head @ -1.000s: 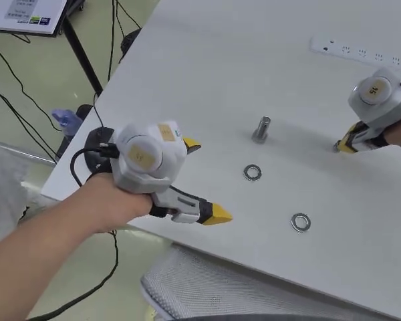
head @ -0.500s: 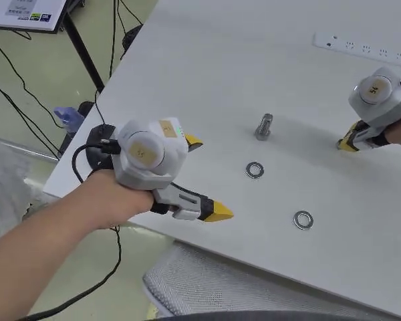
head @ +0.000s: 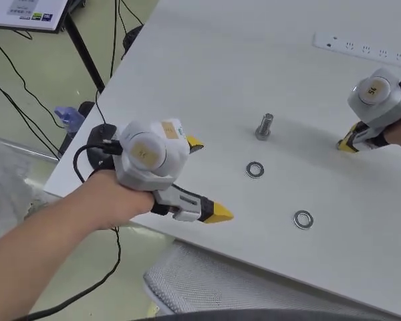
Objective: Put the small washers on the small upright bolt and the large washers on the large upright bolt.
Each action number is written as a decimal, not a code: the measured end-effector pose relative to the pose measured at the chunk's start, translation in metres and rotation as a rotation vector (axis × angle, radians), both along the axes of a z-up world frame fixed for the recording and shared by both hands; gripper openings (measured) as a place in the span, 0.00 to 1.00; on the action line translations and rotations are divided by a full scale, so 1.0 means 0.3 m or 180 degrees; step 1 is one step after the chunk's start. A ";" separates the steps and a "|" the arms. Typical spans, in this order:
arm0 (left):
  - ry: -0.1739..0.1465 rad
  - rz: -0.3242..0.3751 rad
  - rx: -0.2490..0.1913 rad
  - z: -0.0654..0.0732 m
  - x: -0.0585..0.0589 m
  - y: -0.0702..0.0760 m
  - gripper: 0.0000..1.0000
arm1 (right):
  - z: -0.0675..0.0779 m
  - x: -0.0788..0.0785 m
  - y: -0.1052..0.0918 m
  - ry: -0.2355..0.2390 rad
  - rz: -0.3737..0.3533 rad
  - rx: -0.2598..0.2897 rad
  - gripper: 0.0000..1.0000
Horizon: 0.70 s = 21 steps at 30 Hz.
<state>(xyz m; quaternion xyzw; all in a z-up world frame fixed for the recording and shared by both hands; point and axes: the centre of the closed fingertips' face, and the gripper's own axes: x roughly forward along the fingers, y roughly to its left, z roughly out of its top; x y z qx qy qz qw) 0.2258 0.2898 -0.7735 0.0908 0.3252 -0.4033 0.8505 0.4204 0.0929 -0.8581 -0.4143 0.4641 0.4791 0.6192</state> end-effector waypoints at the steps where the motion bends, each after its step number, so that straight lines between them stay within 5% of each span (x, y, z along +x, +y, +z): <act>1: 0.0002 -0.0001 0.0003 0.000 -0.001 0.001 0.82 | -0.001 -0.002 -0.001 0.0003 -0.0003 -0.0004 0.13; 21: -0.0024 -0.0035 0.0013 0.005 -0.006 0.001 0.82 | -0.013 -0.038 -0.008 0.0042 -0.0016 -0.0018 0.13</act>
